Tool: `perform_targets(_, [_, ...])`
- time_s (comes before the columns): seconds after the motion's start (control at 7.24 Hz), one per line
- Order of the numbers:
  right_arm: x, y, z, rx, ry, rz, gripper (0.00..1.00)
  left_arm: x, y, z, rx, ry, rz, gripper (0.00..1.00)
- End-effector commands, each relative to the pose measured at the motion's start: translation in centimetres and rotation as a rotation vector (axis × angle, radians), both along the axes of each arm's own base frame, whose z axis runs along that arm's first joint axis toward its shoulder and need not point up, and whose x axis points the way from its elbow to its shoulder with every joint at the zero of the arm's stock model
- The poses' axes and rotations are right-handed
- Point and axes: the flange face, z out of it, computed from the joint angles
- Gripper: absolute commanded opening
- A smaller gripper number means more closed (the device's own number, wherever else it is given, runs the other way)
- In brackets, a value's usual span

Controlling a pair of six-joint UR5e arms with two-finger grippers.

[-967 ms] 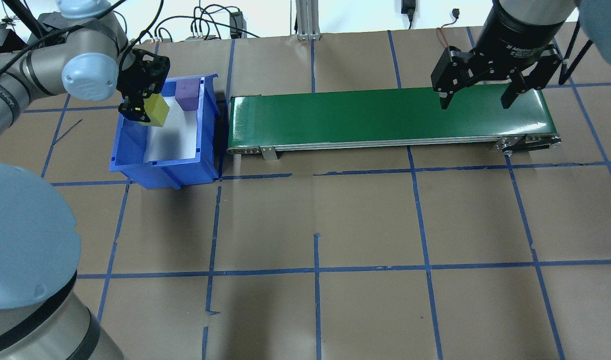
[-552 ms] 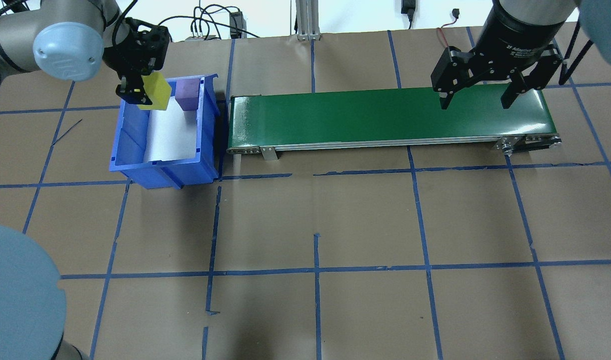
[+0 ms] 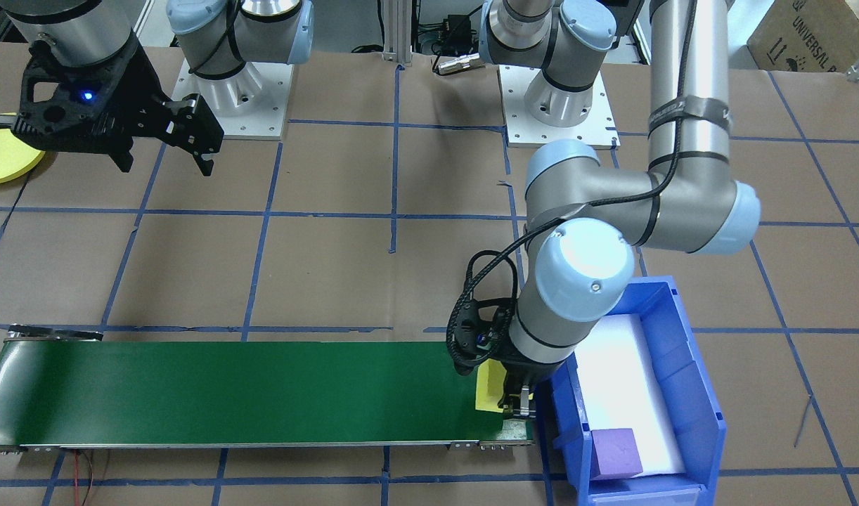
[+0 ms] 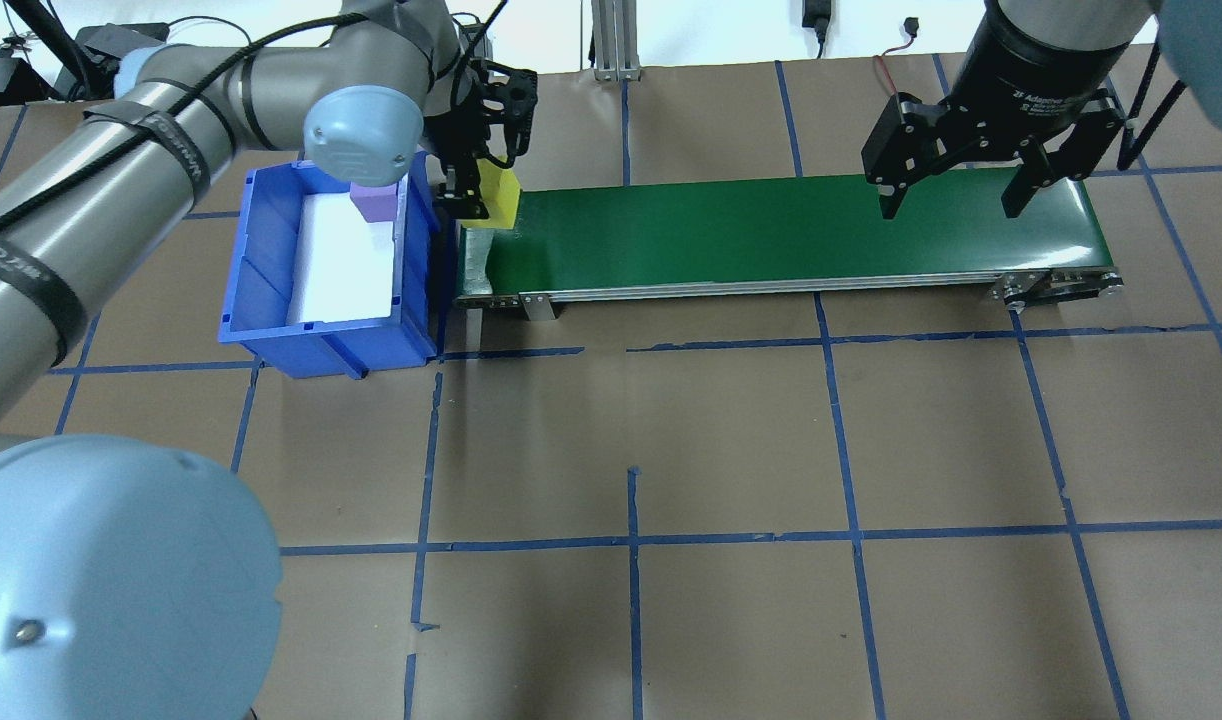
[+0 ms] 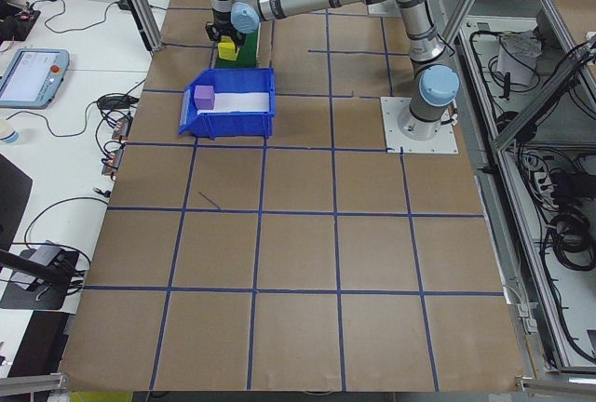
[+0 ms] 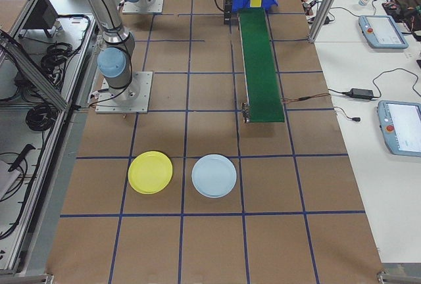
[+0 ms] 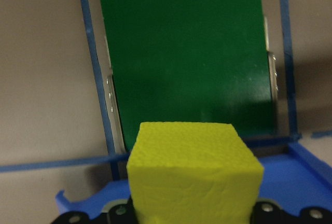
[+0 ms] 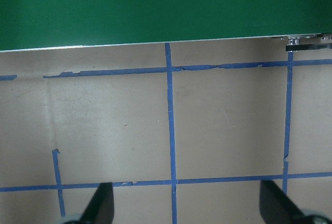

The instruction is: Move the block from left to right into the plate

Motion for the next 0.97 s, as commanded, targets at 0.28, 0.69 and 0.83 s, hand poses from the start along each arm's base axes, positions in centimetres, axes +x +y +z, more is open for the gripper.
perform_targets(0.28, [0.0, 0.0, 0.0, 0.000, 0.000, 0.002, 1.00, -1.6, 1.0, 0.6, 0.022, 0.018, 0.015, 1.00])
perform_targets(0.69, [-0.1, 0.0, 0.0, 0.000, 0.000, 0.004, 1.00, 10.1, -1.3, 7.4, -0.026, -0.020, 0.179, 1.00])
perform_targets(0.83, [0.0, 0.0, 0.0, -0.002, 0.000, 0.005, 1.00, 14.4, -2.6, 7.3, -0.034, -0.031, 0.216, 1.00])
